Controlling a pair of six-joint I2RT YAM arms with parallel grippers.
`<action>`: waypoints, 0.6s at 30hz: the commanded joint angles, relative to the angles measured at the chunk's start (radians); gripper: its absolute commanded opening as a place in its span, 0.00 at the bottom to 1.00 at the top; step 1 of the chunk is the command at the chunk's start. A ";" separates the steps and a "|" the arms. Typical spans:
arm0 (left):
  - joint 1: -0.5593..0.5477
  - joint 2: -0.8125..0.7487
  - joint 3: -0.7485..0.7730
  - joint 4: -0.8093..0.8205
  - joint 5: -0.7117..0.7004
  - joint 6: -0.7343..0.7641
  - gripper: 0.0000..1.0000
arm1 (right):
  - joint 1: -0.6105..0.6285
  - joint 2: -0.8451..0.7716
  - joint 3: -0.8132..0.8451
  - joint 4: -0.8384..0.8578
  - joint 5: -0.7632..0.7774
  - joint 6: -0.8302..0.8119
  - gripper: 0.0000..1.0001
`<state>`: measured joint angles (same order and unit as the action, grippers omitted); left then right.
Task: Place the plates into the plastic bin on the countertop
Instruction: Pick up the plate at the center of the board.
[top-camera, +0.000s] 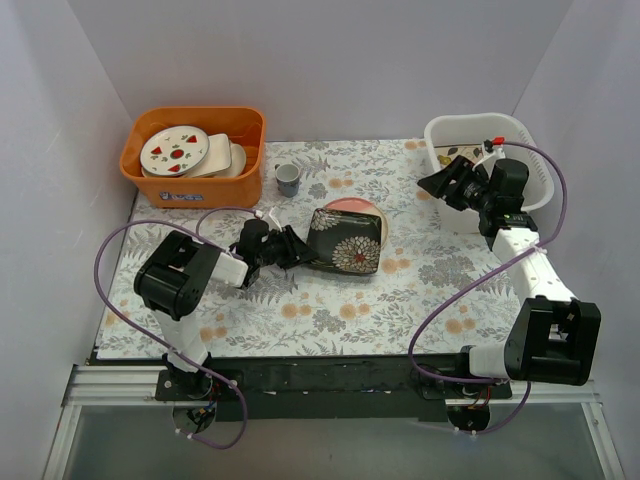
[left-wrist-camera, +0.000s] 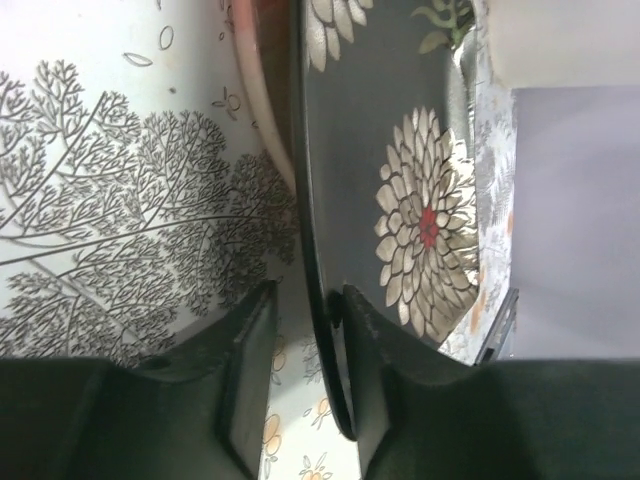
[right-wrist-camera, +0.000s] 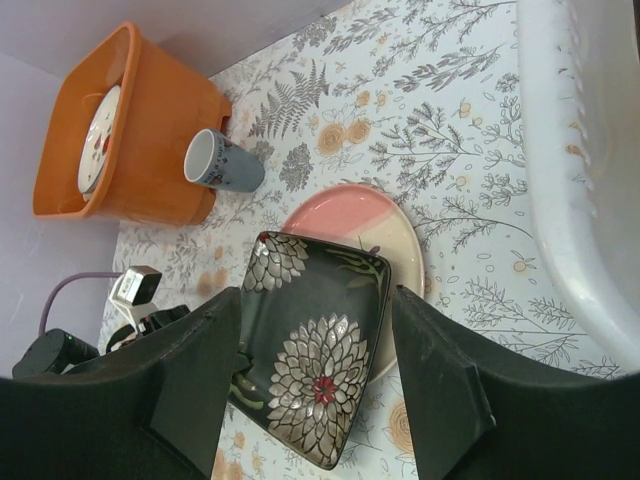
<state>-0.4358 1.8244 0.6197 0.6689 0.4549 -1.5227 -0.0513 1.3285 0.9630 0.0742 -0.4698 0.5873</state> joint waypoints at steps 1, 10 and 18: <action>-0.006 0.030 0.022 0.021 0.014 -0.005 0.20 | 0.007 -0.018 -0.004 0.018 -0.013 -0.026 0.68; -0.006 0.009 0.012 0.011 0.004 -0.002 0.00 | 0.008 -0.015 -0.021 0.022 -0.023 -0.027 0.68; -0.006 -0.028 0.014 0.001 0.005 -0.002 0.00 | 0.010 -0.012 -0.030 0.029 -0.033 -0.026 0.68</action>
<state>-0.4362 1.8423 0.6296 0.7101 0.4828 -1.5826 -0.0471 1.3285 0.9367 0.0696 -0.4801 0.5720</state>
